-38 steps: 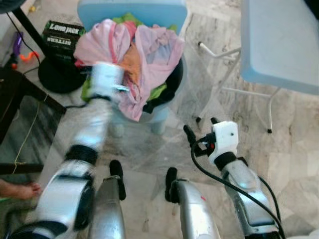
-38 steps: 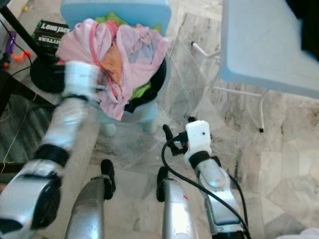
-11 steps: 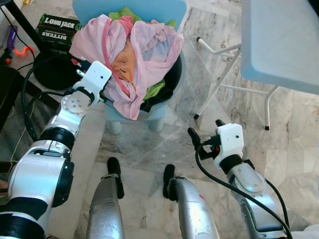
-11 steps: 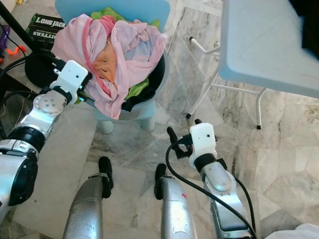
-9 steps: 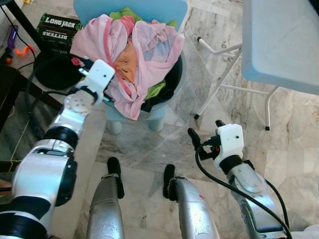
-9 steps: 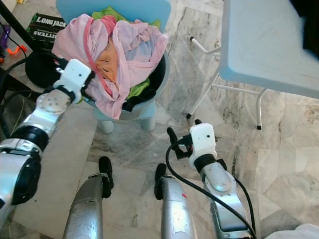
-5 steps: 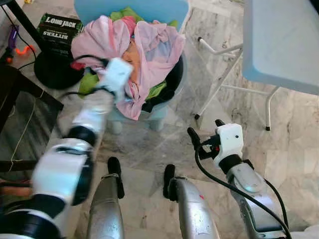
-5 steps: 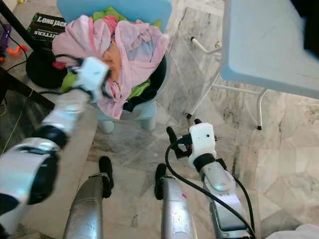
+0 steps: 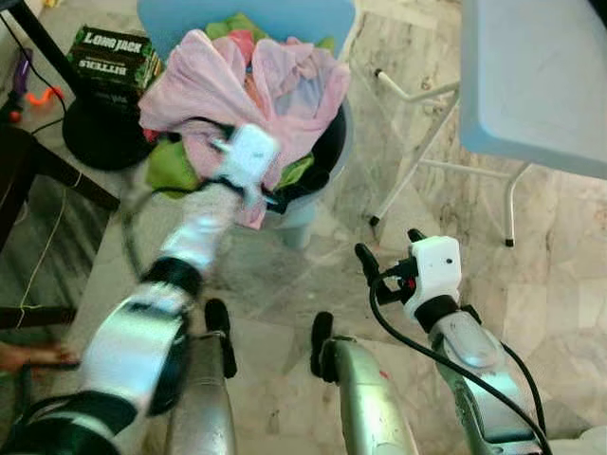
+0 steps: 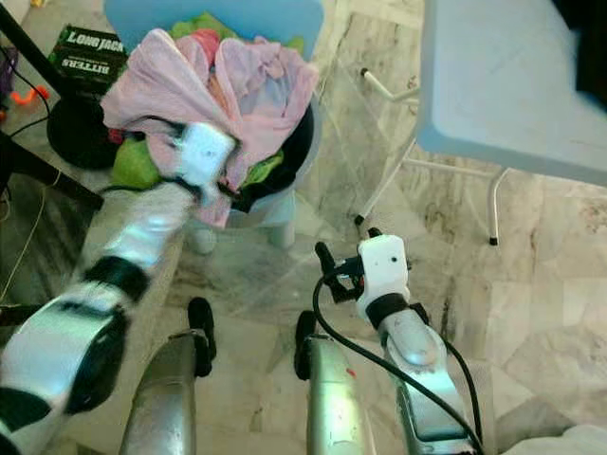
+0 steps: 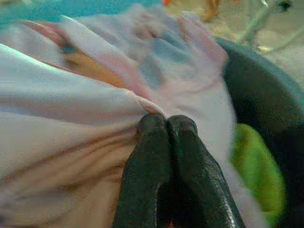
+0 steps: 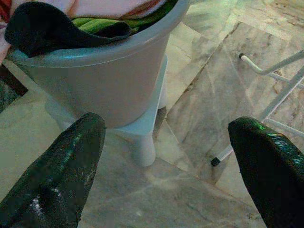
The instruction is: Hang hanger
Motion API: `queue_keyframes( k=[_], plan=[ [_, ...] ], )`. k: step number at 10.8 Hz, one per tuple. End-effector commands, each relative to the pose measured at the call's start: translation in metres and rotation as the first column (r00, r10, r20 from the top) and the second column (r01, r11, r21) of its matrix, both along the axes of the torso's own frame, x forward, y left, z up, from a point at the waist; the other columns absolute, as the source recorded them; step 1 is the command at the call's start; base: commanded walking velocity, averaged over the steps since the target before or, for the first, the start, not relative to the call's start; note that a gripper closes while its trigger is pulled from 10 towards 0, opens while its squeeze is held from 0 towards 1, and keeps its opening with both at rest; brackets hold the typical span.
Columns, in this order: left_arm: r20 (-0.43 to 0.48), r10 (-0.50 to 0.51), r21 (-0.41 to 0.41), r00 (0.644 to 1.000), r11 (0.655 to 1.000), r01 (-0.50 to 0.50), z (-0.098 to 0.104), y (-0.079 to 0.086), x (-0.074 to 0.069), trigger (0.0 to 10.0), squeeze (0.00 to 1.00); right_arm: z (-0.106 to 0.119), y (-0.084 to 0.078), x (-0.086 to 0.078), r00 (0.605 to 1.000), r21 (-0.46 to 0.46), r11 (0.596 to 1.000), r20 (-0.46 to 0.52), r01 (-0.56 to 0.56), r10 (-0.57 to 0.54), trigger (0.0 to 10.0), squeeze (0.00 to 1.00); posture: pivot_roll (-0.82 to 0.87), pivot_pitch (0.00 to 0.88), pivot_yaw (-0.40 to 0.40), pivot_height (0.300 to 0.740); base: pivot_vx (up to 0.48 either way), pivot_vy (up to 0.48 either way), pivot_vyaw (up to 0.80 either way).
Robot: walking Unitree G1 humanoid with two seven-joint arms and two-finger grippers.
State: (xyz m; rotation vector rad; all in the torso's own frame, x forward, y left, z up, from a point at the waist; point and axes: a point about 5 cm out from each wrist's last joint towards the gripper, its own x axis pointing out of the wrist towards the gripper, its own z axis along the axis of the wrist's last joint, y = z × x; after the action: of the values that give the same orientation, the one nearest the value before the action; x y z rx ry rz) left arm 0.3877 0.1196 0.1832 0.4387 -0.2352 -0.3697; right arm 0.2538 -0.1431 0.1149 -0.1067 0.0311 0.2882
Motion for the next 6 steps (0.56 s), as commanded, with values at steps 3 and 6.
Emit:
queue_keyframes(
  k=[3,6],
  plan=[
    [0.144,0.031,0.089,0.989,0.995,-0.044,0.015,0.014,-0.034,0.0,0.0,-0.013,0.0,-0.001,0.999,0.004,1.0,-0.045,0.009,-0.009,10.0,0.0,-0.11,0.509,-0.093,0.74,0.0,0.0,0.0],
    [-0.038,0.105,0.208,0.994,0.974,-0.095,-0.026,0.049,-0.042,0.0,0.0,-0.013,0.006,0.004,0.999,0.012,1.0,-0.036,-0.004,0.004,10.0,0.0,-0.09,0.497,-0.084,0.74,0.0,0.0,0.0]
  ],
)
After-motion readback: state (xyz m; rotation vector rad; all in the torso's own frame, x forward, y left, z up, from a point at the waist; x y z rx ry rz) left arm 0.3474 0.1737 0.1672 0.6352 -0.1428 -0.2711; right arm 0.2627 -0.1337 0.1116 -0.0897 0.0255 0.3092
